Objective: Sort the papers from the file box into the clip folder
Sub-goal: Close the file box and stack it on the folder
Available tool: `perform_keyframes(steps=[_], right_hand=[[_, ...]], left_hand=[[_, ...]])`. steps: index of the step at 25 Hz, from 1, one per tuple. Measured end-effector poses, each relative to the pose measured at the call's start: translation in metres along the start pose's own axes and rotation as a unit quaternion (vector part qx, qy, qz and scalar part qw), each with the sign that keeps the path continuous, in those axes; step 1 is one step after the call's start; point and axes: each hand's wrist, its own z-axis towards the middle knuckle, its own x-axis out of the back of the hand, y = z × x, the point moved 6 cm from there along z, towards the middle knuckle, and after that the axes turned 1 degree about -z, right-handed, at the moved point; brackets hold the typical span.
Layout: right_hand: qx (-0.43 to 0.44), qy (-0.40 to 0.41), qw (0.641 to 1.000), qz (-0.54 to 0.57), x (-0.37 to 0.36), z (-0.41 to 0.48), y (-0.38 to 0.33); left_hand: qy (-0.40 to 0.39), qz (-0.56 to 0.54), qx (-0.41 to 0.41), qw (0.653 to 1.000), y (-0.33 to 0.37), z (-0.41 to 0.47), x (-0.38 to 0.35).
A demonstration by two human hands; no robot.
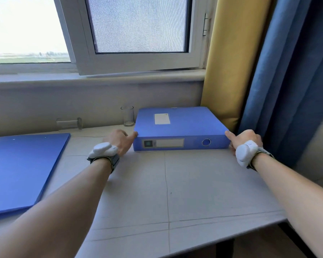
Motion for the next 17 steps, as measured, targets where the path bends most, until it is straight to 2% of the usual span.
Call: perform_keyframes(steps=[3, 5, 10, 17], right_hand=[[0.015, 0.014, 1.0, -0.018, -0.001, 0.001, -0.008], [0.024, 0.008, 0.999, -0.021, -0.007, 0.003, -0.013], [0.058, -0.031, 0.997, -0.045, -0.038, 0.006, -0.031], [0.062, -0.037, 0.996, -0.047, -0.047, 0.008, -0.035]], left_hand=[[-0.037, -0.132, 0.025, 0.99, -0.01, -0.001, -0.019], [-0.051, -0.172, 0.023, 0.983, -0.008, -0.001, -0.023], [-0.044, -0.135, 0.001, 0.99, -0.002, 0.0, -0.027], [-0.032, -0.125, -0.02, 0.991, 0.002, 0.001, -0.03]])
